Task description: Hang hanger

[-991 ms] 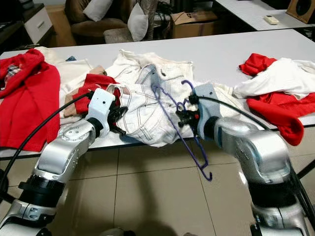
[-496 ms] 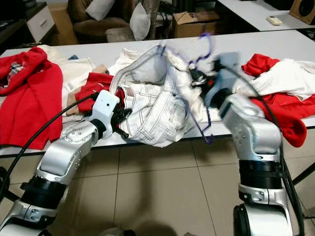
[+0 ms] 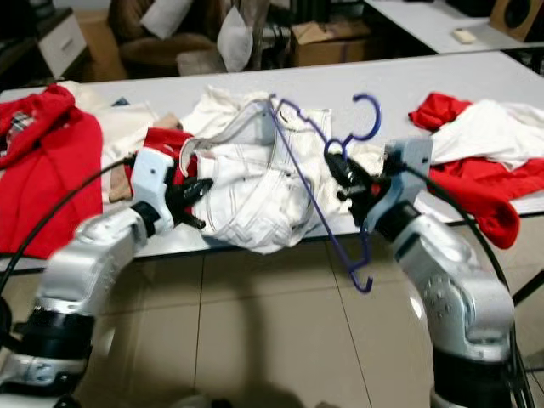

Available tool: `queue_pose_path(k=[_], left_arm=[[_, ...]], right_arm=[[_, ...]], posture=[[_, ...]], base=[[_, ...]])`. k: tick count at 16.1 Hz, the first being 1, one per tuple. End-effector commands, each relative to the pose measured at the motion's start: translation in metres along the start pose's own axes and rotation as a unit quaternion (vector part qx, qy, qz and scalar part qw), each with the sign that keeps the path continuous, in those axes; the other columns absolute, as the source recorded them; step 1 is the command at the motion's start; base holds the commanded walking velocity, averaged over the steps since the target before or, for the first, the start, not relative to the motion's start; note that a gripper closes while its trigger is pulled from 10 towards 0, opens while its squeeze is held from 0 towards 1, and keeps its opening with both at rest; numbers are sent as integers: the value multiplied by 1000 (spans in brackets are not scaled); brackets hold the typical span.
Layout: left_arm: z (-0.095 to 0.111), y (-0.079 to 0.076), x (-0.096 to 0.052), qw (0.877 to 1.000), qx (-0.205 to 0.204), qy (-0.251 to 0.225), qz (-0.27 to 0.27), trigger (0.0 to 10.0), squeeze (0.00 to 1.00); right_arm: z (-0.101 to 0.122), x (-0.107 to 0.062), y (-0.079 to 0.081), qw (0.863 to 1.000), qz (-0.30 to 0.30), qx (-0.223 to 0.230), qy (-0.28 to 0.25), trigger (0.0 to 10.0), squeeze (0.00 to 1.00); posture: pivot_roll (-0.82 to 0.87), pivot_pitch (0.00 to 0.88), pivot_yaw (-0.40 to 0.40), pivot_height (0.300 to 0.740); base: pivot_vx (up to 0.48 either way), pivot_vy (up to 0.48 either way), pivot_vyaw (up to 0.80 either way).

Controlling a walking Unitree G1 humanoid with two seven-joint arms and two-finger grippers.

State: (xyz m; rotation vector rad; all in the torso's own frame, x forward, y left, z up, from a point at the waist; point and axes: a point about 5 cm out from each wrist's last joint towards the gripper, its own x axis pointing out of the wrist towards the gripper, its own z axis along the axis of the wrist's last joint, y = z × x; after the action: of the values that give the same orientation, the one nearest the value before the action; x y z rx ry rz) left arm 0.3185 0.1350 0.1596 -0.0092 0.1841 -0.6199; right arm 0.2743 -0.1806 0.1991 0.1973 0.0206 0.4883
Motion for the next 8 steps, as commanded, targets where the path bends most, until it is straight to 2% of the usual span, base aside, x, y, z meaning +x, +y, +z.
queue_pose_path(k=[1, 3, 4, 5, 7, 8], left_arm=[[6, 1, -7, 999, -17, -3, -34, 10000, 1000], [12, 8, -8, 999, -40, -11, -27, 10000, 1000], [12, 27, -1, 996, -83, 2, 34, 10000, 1000], [11, 40, 7, 989, -124, 18, 77, 10000, 1000], [19, 43, 16, 978, -196, -1, 66, 10000, 1000], [21, 42, 21, 972, -230, -5, 55, 10000, 929]], right_arm=[[0, -1, 8, 1000, 11, 3, -3, 10000, 0], [-1, -2, 10, 1000, 10, 9, -3, 10000, 0], [-1, -1, 12, 1000, 12, 14, -5, 10000, 0], [-2, 0, 14, 1000, 15, 14, -5, 10000, 0], [-2, 1, 16, 1000, 18, 13, -4, 10000, 0], [-2, 1, 17, 1000, 19, 13, -4, 10000, 0]], posture=[[-124, 0, 91, 740], [-123, 0, 91, 740], [-114, 0, 86, 740], [-115, 0, 87, 740], [-116, 0, 87, 740], [-120, 0, 90, 740]], base=[[0, 0, 0], [0, 0, 0], [0, 0, 0], [0, 0, 0], [0, 0, 0], [0, 0, 0]])
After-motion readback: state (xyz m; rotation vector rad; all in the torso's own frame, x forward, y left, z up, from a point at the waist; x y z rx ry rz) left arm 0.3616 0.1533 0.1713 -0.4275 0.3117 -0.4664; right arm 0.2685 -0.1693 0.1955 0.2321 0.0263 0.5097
